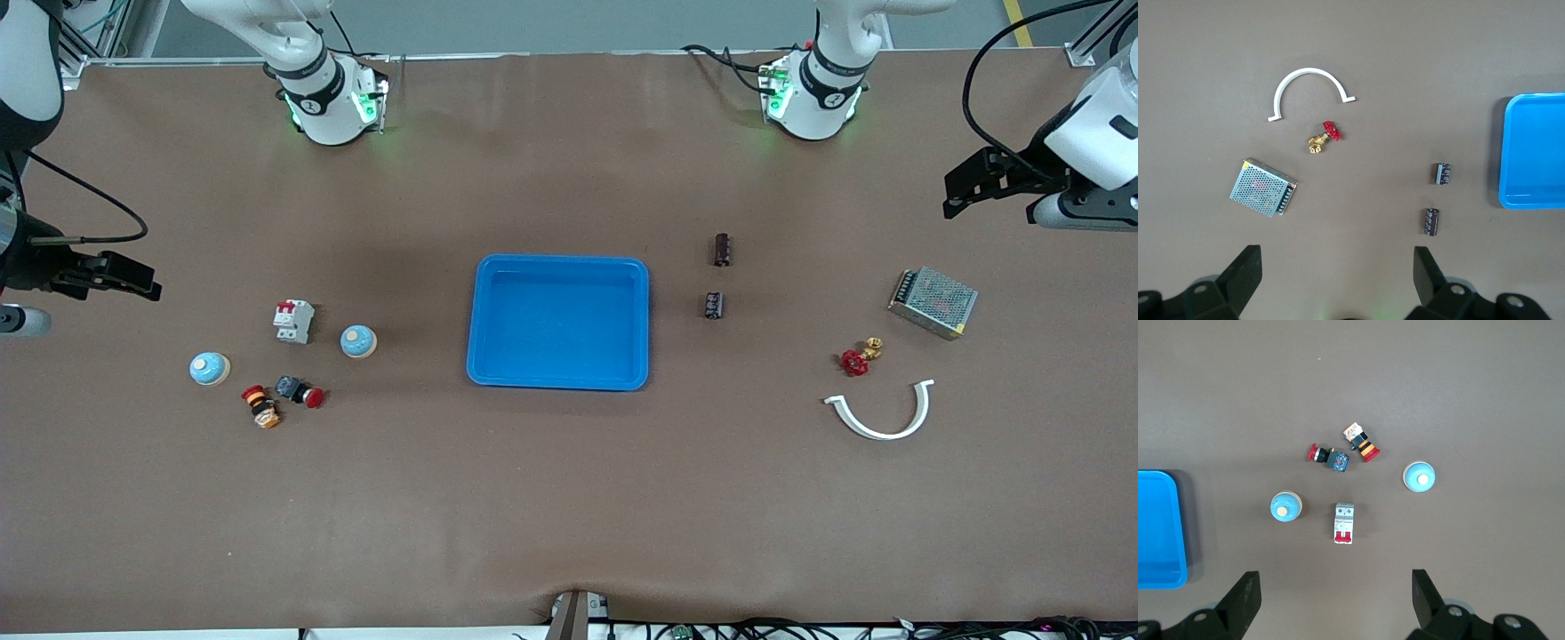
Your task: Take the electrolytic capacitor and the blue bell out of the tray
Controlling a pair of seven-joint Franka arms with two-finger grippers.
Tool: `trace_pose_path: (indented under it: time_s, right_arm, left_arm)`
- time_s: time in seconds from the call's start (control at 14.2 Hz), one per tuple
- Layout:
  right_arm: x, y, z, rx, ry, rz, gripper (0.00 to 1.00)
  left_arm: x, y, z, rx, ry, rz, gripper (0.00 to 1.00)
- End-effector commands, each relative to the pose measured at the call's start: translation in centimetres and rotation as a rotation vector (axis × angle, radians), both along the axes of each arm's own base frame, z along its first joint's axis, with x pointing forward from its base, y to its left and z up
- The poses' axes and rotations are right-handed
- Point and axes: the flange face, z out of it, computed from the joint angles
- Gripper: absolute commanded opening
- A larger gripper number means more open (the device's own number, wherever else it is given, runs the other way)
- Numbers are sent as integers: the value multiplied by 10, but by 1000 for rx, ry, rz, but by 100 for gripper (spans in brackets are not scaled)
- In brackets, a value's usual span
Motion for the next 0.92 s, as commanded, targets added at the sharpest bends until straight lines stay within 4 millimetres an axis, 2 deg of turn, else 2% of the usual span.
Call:
trace_pose_path:
  time_s: [0.0,0.85]
  right_arm:
    - [-1,-2,6,-10,-5,-10,100]
    - [-2,-4,6,-7,2,-19,100]
  left_arm:
    - [2,0,4,-4,-5,-5,100]
    - [2,-4,5,-4,-9,-13,100]
